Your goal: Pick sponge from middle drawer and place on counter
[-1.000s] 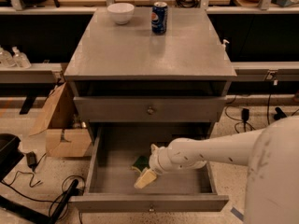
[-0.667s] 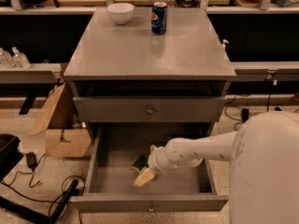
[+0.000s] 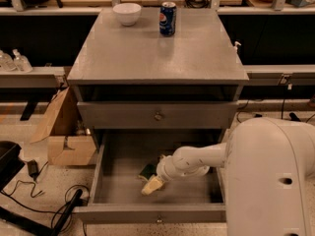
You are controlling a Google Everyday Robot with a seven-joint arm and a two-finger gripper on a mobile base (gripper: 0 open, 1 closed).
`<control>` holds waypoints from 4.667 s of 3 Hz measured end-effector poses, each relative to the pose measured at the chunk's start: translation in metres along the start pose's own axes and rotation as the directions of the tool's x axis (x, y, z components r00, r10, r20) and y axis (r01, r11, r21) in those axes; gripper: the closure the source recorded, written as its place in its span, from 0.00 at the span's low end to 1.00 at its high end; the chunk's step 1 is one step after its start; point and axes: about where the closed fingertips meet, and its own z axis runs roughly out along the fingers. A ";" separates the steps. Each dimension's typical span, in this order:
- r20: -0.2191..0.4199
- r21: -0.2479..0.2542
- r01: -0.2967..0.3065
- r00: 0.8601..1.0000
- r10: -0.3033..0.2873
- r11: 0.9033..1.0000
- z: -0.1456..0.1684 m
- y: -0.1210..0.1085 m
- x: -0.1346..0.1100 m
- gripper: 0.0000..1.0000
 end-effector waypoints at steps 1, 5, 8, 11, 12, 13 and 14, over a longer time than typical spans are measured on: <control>-0.013 -0.002 -0.019 1.000 0.019 1.000 0.013 0.000 0.010 0.00; 0.091 -0.150 0.045 0.995 -0.032 0.988 -0.080 0.032 -0.032 0.95; 0.151 0.061 0.093 0.983 -0.101 0.994 -0.412 -0.113 -0.165 1.00; 0.165 0.158 0.029 0.985 -0.055 0.987 -0.482 -0.166 -0.309 1.00; 0.188 0.230 0.000 0.981 -0.045 0.973 -0.457 -0.187 -0.334 1.00; 0.176 0.294 -0.032 0.984 -0.021 0.955 -0.414 -0.209 -0.339 0.97; 0.176 0.283 -0.028 0.984 -0.023 0.959 -0.415 -0.206 -0.339 0.74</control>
Offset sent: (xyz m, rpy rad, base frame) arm -0.0255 0.0123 -0.0578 0.0105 0.0833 0.0046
